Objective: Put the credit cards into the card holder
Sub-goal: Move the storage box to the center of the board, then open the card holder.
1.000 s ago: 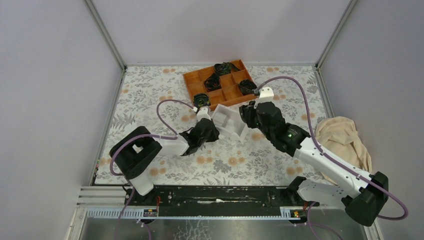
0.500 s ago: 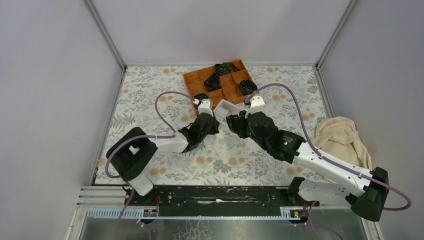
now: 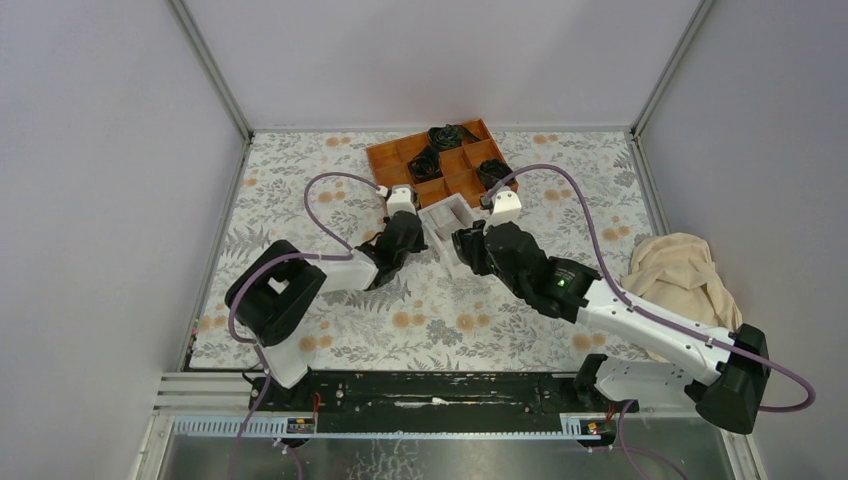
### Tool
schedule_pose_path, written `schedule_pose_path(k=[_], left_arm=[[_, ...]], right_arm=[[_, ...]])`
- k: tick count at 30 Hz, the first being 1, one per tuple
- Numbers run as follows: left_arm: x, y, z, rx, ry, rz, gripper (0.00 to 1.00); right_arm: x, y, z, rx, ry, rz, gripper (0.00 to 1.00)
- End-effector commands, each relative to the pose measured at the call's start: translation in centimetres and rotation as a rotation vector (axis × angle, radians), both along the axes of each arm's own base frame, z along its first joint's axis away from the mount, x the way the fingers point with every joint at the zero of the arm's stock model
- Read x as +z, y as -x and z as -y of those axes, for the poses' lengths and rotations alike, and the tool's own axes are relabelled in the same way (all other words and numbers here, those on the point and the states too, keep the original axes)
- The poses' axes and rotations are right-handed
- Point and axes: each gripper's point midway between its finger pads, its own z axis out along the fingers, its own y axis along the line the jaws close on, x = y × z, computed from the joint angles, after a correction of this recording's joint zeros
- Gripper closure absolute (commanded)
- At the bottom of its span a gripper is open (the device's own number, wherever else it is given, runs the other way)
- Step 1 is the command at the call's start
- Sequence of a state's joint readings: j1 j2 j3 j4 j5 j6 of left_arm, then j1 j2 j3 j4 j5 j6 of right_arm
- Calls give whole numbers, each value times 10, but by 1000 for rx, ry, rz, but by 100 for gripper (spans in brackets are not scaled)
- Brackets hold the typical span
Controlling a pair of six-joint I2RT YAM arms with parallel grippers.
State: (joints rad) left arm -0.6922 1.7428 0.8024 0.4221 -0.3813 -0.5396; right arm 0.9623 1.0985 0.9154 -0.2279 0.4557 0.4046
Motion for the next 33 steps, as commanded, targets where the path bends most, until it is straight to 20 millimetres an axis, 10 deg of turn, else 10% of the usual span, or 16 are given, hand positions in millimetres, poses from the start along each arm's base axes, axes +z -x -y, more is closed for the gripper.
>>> schedule_pose_path(k=[1, 9, 18, 33], left_arm=[[16, -28, -2, 36, 62, 69, 86], [22, -20, 13, -17, 149, 39, 83], [52, 58, -25, 30, 420, 21, 60], [105, 144, -12, -170, 788, 96, 34]], right_arm=[[29, -12, -12, -21, -61, 64, 100], [27, -15, -21, -17, -82, 60, 100], [30, -4, -41, 32, -295, 49, 100], [36, 16, -61, 41, -755, 71, 100]])
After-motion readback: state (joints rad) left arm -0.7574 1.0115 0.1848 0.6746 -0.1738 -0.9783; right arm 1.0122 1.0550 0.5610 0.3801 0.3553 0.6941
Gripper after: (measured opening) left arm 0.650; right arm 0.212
